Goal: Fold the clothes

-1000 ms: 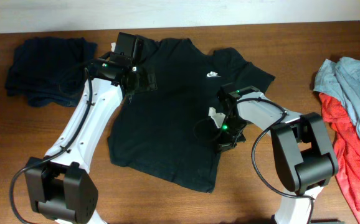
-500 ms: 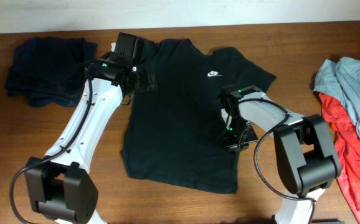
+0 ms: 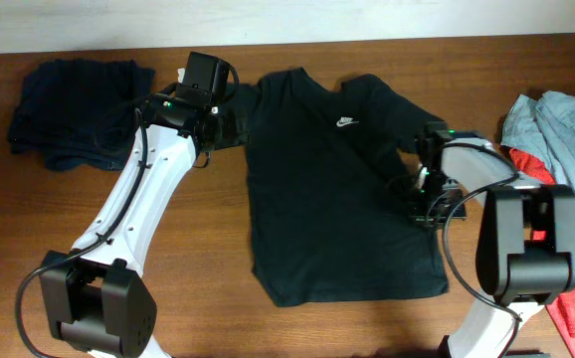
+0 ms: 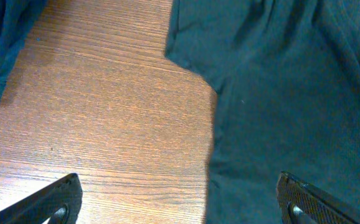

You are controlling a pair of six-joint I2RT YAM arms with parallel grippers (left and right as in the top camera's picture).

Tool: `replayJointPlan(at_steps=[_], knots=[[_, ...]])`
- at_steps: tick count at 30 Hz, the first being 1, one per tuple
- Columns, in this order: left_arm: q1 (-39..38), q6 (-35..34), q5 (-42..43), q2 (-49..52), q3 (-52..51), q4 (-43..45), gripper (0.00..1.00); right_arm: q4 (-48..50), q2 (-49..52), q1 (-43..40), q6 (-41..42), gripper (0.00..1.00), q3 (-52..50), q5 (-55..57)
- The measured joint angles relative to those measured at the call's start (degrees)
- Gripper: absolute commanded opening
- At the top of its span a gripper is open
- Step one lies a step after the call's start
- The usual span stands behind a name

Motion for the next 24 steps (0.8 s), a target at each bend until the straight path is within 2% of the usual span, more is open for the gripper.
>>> replayJointPlan(at_steps=[4,5,6,7,14,20,24], knots=[[0.00,0.00,0.00,0.00,0.00,0.00,0.99,2.14,-0.31,-2.67,-0.50,0.05,0.02,0.07],[0.00,0.00,0.00,0.00,0.00,0.00,0.99,3.06,-0.50,-3.17,-0.70,0.11,0.02,0.11],[0.00,0.00,0.00,0.00,0.00,0.00,0.99,4.26,-0.66,-3.76,-0.87,0.24,0.02,0.13],[0.00,0.00,0.00,0.00,0.00,0.00,0.99,5.53,-0.79,-4.44,-0.98,0.27,0.09,0.28],[0.00,0.00,0.00,0.00,0.00,0.00,0.99,8.46,-0.74,-9.49,-0.76,0.27,1.16,-0.63],[0.00,0.00,0.00,0.00,0.00,0.00,0.99,6.99,-0.63,-10.54,-0.22,0.38,1.40,-4.46],[0.00,0.00,0.00,0.00,0.00,0.00,0.99,4.61,-0.11,-10.54,-0.96,0.40,2.40,-6.01]])
